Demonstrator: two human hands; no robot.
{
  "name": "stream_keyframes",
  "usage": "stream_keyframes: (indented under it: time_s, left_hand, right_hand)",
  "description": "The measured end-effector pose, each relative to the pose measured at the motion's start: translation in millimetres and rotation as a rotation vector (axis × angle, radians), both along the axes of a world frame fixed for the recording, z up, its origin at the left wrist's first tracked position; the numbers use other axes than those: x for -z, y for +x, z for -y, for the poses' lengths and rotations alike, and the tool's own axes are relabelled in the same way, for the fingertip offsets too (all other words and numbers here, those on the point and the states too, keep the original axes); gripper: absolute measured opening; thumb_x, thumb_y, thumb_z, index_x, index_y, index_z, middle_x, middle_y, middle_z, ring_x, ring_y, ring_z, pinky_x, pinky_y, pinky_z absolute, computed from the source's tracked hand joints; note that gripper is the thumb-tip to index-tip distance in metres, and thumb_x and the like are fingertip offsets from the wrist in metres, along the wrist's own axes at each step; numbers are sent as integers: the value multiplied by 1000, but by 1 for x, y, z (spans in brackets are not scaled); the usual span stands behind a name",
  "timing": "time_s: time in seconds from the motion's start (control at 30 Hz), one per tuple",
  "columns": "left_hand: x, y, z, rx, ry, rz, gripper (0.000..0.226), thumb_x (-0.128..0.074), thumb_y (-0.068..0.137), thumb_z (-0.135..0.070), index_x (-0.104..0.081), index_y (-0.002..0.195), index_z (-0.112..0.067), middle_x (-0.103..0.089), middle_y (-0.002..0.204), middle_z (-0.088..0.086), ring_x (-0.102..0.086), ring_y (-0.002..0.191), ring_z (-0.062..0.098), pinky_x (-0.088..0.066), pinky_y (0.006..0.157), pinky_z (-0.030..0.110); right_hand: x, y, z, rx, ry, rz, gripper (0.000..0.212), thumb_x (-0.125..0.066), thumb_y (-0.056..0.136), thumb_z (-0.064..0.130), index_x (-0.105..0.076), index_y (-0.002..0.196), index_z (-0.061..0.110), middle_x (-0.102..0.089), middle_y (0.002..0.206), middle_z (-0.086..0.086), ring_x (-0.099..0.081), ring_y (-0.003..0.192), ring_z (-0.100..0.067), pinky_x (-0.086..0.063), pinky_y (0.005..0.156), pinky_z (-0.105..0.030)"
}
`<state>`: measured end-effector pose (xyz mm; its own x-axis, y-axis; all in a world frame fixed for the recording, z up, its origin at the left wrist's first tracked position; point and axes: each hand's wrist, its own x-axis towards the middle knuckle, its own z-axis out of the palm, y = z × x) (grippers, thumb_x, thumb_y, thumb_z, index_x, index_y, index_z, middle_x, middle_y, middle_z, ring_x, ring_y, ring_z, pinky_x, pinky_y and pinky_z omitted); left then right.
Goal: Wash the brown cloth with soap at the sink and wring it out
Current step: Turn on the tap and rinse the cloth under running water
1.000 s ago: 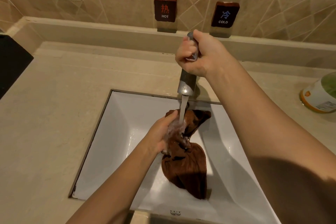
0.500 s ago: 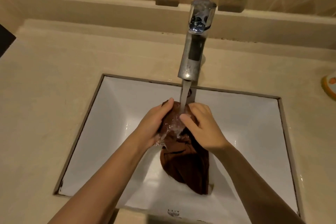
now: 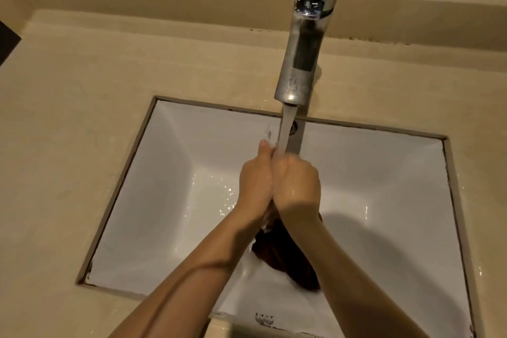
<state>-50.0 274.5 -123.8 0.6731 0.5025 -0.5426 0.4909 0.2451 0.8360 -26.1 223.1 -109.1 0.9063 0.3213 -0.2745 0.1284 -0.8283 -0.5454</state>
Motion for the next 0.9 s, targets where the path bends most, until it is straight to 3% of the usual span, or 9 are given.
stream_keyframes:
  time_s: [0.07, 0.17, 0.3, 0.47, 0.6, 0.7, 0.73, 0.83, 0.9]
  left_hand:
    - [-3, -2, 5, 20, 56, 23, 40, -33, 101, -39, -59, 75, -23, -63, 63, -5, -61, 62, 11, -48, 51, 15]
    - [-6, -1, -1, 7, -23, 43, 48, -34, 99, -45, -69, 83, -18, -68, 70, 2, -66, 69, 18, -51, 60, 25]
    - [2, 3, -6, -44, -143, 6, 40, -43, 98, -39, -65, 68, -24, -63, 55, -8, -61, 58, 13, -49, 58, 26]
    - [-11, 0, 4, -5, -117, -100, 37, -41, 98, -44, -63, 82, -19, -64, 71, 4, -63, 64, 15, -49, 55, 23]
    - [-10, 2, -13, 14, -129, -96, 44, -48, 94, -48, -67, 78, -13, -65, 55, -3, -61, 49, 7, -46, 46, 18]
    - [-10, 4, -13, -10, -196, -32, 31, -46, 98, -33, -61, 84, -9, -58, 64, 1, -57, 54, 11, -48, 47, 18]
    - [-12, 3, -9, -14, -218, -17, 29, -46, 98, -31, -60, 81, -12, -57, 65, 1, -57, 55, 11, -49, 50, 20]
    - [-10, -4, 3, 12, -204, -67, 28, -46, 98, -32, -62, 79, -20, -65, 67, 0, -63, 52, 5, -52, 50, 17]
    - [-12, -6, -1, -10, -264, -73, 35, -46, 97, -41, -69, 89, -15, -71, 71, 3, -69, 64, 12, -55, 58, 22]
  right_hand:
    - [6, 10, 0, 127, 44, -1, 27, -35, 99, 22, -59, 96, 10, -58, 85, -5, -53, 72, -13, -42, 69, -23]
    - [6, 7, 4, 265, 258, -124, 41, -31, 100, 30, -60, 78, 10, -63, 79, -8, -62, 75, -22, -47, 70, -30]
    - [-8, -17, 4, -38, 212, 30, 27, -38, 94, 17, -60, 99, 3, -65, 90, -14, -61, 86, -30, -44, 73, -36]
    - [5, 24, -5, 165, 84, -76, 25, -45, 96, 19, -64, 99, 4, -68, 98, -14, -66, 87, -26, -54, 79, -34]
    - [4, -4, 2, 82, 143, -79, 29, -34, 98, 22, -56, 102, 3, -59, 84, -10, -60, 78, -25, -43, 67, -20]
    - [-2, -27, 2, -4, 270, 69, 18, -48, 90, 14, -61, 88, 1, -52, 72, -1, -57, 70, -25, -37, 59, -4]
    - [4, -16, 0, 64, 244, 59, 21, -48, 92, 17, -62, 87, 2, -55, 72, -2, -57, 69, -22, -39, 61, -5]
    - [12, 23, -5, 229, 131, -146, 21, -50, 93, 22, -65, 86, 9, -59, 79, -4, -62, 76, -23, -54, 78, -35]
    - [17, 32, -4, 271, 165, -222, 26, -46, 95, 23, -60, 75, 13, -56, 71, -1, -61, 76, -24, -54, 78, -38]
